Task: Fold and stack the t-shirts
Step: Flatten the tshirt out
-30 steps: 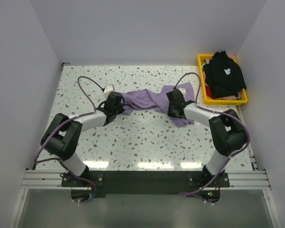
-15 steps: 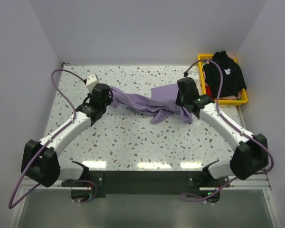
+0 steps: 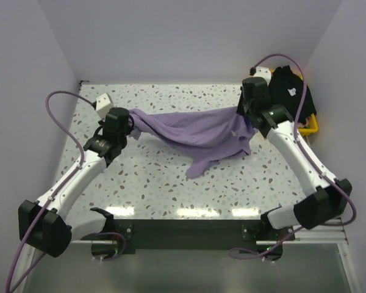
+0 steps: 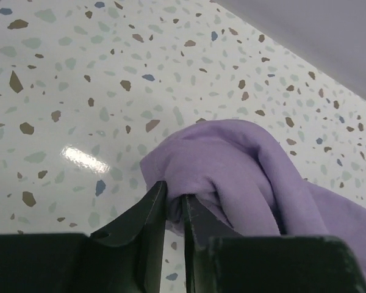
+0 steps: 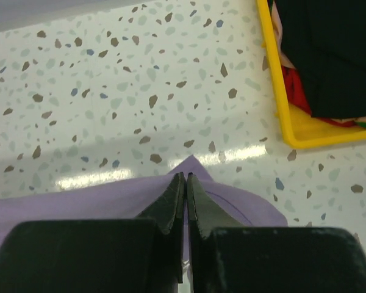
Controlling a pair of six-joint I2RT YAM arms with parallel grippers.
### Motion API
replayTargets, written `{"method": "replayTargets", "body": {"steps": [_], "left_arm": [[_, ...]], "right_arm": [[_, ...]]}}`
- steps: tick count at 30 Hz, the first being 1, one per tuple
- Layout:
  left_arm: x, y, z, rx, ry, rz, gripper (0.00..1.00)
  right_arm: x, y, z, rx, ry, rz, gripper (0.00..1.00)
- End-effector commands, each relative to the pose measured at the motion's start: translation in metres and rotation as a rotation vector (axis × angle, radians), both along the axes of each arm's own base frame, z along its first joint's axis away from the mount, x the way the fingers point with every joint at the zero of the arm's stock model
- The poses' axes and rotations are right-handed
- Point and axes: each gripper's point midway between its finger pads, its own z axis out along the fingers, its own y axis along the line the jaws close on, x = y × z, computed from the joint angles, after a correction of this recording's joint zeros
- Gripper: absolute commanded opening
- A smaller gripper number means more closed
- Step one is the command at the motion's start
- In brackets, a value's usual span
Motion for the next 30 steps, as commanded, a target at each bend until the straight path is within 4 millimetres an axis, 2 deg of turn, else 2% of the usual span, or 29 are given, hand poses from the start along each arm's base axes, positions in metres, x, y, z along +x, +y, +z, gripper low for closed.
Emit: {"method": "replayTargets", "body": {"steps": [1, 2, 3, 4, 5, 6, 8, 9, 11, 12, 13, 14, 15, 17, 18, 19, 20, 21, 22, 23, 24, 25, 30], "left_arm": [[0.022, 0.016, 0.005, 0.005, -0.002, 0.044, 0.21], [0.028, 0.025, 0.002, -0.012, 0.001, 0.061, 0.28], [0.033, 0.026, 0.000, -0.029, 0.004, 0.055, 0.34], [0.039, 0.022, -0.009, -0.054, 0.025, 0.028, 0.42], [0.044, 0.027, -0.009, -0.077, 0.016, 0.039, 0.54], [0.046, 0.025, -0.010, -0.089, 0.018, 0.025, 0.58], [0.049, 0.019, -0.013, -0.108, 0.017, -0.004, 0.69], [0.048, 0.019, -0.016, -0.111, 0.023, -0.007, 0.71], [0.045, 0.018, -0.021, -0.130, 0.024, -0.002, 0.73], [0.039, 0.018, -0.036, -0.135, 0.053, 0.002, 0.74], [0.035, 0.016, -0.042, -0.149, 0.063, -0.002, 0.74], [0.026, 0.016, -0.062, -0.175, 0.100, 0.015, 0.74], [0.022, 0.016, -0.072, -0.190, 0.115, 0.022, 0.73], [0.017, 0.014, -0.086, -0.231, 0.112, 0.042, 0.70], [0.009, 0.015, -0.102, -0.238, 0.140, 0.052, 0.69], [0.010, 0.013, -0.108, -0.253, 0.137, 0.052, 0.68], [0.008, 0.012, -0.114, -0.266, 0.145, 0.058, 0.67], [0.007, 0.011, -0.120, -0.269, 0.155, 0.057, 0.67], [0.010, 0.009, -0.125, -0.277, 0.157, 0.053, 0.67], [0.012, 0.008, -0.127, -0.278, 0.155, 0.047, 0.66], [0.015, 0.006, -0.127, -0.280, 0.149, 0.040, 0.66], [0.019, 0.004, -0.128, -0.286, 0.144, 0.033, 0.66], [0.046, -0.007, -0.116, -0.299, 0.086, -0.018, 0.64]], "right_arm": [[0.043, -0.007, 0.003, -0.035, 0.004, -0.006, 0.00], [0.060, -0.002, -0.015, -0.040, 0.043, 0.009, 0.00], [0.075, 0.001, -0.008, -0.031, 0.027, 0.011, 0.03], [0.085, -0.003, -0.011, -0.031, 0.037, 0.001, 0.09], [0.098, 0.001, -0.039, -0.035, 0.107, 0.015, 0.17], [0.109, 0.003, -0.024, -0.020, 0.086, 0.021, 0.33], [0.110, 0.004, -0.035, -0.026, 0.152, 0.025, 0.45], [0.108, 0.005, -0.035, -0.017, 0.153, 0.027, 0.55], [0.101, 0.009, -0.029, 0.021, 0.110, 0.032, 0.65], [0.083, 0.005, -0.033, 0.031, 0.117, 0.029, 0.70], [0.073, 0.009, -0.037, 0.057, 0.117, 0.036, 0.70], [0.067, 0.014, -0.039, 0.076, 0.102, 0.049, 0.70], [0.046, 0.012, -0.053, 0.081, 0.125, 0.053, 0.69], [0.027, 0.029, -0.064, 0.110, 0.117, 0.090, 0.68], [0.008, 0.031, -0.093, 0.101, 0.174, 0.095, 0.67], [-0.007, 0.044, -0.090, 0.129, 0.156, 0.124, 0.66], [-0.014, 0.054, -0.096, 0.145, 0.146, 0.151, 0.66], [-0.031, 0.057, -0.121, 0.132, 0.192, 0.163, 0.66], [-0.043, 0.072, -0.122, 0.144, 0.188, 0.197, 0.65], [-0.048, 0.077, -0.127, 0.140, 0.186, 0.204, 0.66], [-0.058, 0.079, -0.142, 0.124, 0.214, 0.209, 0.66], [-0.066, 0.089, -0.147, 0.119, 0.220, 0.232, 0.66], [-0.076, 0.106, -0.173, 0.082, 0.254, 0.252, 0.66]]}}
